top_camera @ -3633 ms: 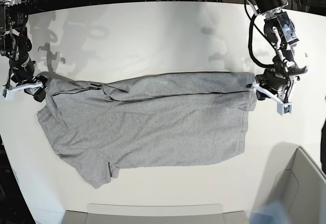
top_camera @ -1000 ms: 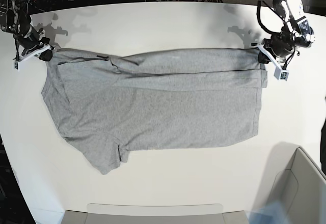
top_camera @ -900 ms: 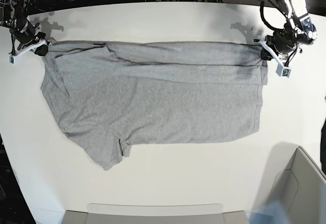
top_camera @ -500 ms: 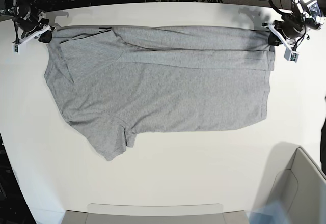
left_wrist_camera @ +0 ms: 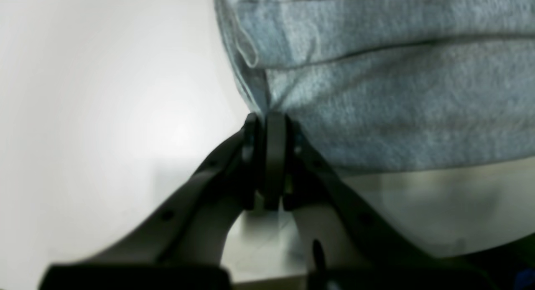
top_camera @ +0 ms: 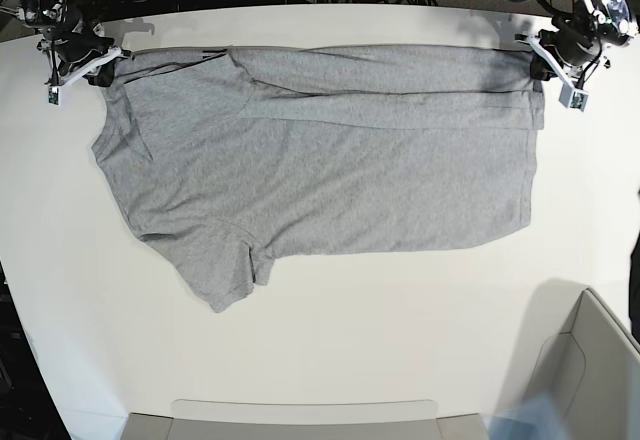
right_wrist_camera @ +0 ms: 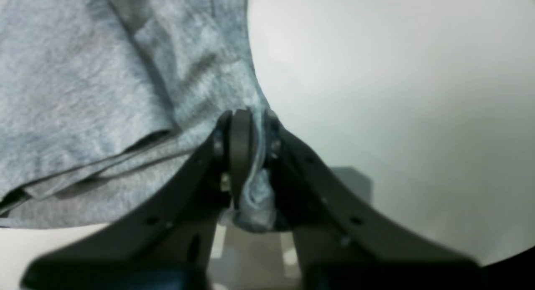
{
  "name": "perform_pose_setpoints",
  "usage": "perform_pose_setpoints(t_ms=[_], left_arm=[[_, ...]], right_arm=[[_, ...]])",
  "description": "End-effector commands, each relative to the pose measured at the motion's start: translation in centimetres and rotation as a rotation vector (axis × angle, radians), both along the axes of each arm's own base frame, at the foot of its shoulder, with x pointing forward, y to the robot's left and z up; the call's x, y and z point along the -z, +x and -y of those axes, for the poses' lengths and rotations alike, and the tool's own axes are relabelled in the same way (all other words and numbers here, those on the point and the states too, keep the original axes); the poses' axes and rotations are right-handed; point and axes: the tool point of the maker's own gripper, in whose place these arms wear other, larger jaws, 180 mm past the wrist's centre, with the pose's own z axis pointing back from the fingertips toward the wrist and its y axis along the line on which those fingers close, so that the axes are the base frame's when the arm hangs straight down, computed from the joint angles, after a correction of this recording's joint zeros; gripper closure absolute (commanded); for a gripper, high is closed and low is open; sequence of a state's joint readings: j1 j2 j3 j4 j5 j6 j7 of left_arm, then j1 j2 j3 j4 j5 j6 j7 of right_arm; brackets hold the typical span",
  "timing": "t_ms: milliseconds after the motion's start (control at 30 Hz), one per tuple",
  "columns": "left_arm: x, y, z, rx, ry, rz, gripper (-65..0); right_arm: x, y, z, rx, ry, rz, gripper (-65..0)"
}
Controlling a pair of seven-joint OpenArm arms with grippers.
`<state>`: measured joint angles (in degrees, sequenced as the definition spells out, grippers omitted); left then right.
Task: Fold the T-shirt properly
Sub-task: 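Drag the folded shirt back toward the robot with both grippers, then release the collar edge and move both grippers to the shirt's hem corners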
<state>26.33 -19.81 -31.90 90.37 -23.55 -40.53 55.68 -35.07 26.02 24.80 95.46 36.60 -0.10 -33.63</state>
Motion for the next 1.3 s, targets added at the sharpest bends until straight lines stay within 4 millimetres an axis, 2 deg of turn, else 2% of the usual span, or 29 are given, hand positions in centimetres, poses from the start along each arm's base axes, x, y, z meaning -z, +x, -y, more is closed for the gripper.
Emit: perform_pose_setpoints(t_ms=[0, 100, 200, 333, 400, 633, 733, 833, 1033, 1100, 1167, 1267], left_arm=[[0.4, -2.6, -1.0, 0.017, 0.072, -0.129, -4.4], [-1.3, -1.0, -0.7, 0.049, 0.104, -0.071, -15.8], [-2.5, 0.1, -0.3, 0.076, 0.124, -0.031, -22.6], [-2.9, -0.3, -0.4, 0.081, 0.141, -0.079, -23.3], [-2.9, -0.6, -0.7, 0.08, 0.148, -0.101, -23.3], [-3.2, 0.2, -0.8, 0.08, 0.152, -0.084, -23.3], [-4.1, 0.9, -0.6, 0.098, 0.172, -0.057, -23.3], [-5.9, 1.9, -0.5, 0.116, 0.208, -0.005, -23.3], [-8.2, 2.2, -2.7, 0.055, 0.266, 0.046, -23.3], [-8.5, 2.9, -2.8, 0.051, 0.267, 0.066, -23.3], [-9.2, 5.0, -2.4, 0.051, 0.261, 0.122, -23.3], [-10.1, 7.5, -1.9, 0.037, 0.246, 0.193, -23.3]], right_arm=[[-1.0, 0.7, 0.2, -0.015, -0.015, 0.027, -11.6], [-1.9, 1.4, -0.4, -0.035, -0.018, 0.059, -22.4], [-2.7, 1.9, -0.8, -0.05, -0.02, 0.082, -29.1], [-3.2, 1.7, -0.9, -0.063, -0.024, 0.053, -30.2], [-4.1, 1.6, 0.1, -0.04, -0.041, 0.041, -30.2], [-7.2, 2.4, 2.4, 0.019, -0.09, 0.093, -30.1], [-8.1, 2.7, 2.7, 0.022, -0.105, 0.117, -30.1], [-9.3, 3.0, 2.9, 0.024, -0.118, 0.148, -30.1], [-13.0, 6.9, 1.8, -0.008, -0.127, 0.294, -30.1], [-13.9, 9.4, 0.2, -0.047, -0.107, 0.349, -30.1], [-14.7, 11.8, -2.0, -0.112, -0.097, 0.388, -30.1], [-14.1, 15.5, -5.9, -0.231, -0.092, 0.396, -30.1]])
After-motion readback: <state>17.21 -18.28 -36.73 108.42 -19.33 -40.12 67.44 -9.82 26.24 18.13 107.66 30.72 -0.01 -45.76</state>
